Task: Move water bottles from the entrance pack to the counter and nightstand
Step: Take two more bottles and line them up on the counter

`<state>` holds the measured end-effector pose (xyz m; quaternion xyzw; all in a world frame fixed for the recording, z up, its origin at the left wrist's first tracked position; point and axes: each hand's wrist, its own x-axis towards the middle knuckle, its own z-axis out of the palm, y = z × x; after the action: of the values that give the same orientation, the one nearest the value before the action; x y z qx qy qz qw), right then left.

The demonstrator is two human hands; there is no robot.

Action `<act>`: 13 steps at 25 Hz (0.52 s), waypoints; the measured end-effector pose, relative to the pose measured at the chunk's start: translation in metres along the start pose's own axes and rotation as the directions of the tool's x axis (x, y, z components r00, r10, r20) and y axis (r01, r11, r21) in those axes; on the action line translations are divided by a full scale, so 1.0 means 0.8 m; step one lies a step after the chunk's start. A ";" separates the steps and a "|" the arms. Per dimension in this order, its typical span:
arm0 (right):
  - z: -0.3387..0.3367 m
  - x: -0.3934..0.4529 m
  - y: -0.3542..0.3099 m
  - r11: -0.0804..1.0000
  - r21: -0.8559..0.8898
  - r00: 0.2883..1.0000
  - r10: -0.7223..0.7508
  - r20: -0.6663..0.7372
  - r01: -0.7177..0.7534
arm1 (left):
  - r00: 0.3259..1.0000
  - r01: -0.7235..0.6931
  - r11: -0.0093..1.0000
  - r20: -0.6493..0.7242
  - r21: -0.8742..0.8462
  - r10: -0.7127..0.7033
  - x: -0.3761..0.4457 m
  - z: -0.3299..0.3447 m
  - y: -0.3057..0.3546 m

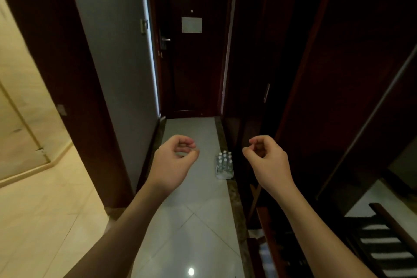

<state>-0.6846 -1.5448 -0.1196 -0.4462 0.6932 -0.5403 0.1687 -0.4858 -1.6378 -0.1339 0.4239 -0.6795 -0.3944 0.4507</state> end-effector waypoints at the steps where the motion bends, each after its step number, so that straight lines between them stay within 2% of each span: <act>1: 0.010 0.027 0.010 1.000 -0.006 1.000 0.013 0.004 -0.013 | 1.000 0.011 1.000 0.008 -0.005 -0.011 0.028 0.011 -0.013; 7: 0.083 0.237 0.088 0.999 0.001 0.999 0.043 0.020 -0.043 | 0.999 0.027 0.999 0.042 0.044 -0.029 0.229 0.086 -0.090; 13: 0.146 0.466 0.107 0.999 0.030 0.997 0.030 0.077 -0.032 | 0.995 -0.020 0.987 0.101 0.161 0.004 0.458 0.129 -0.099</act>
<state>-0.8414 -1.9119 -0.1464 -0.4532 0.6847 -0.5308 0.2102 -0.6516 -1.9891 -0.1340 0.4346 -0.7335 -0.3560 0.3826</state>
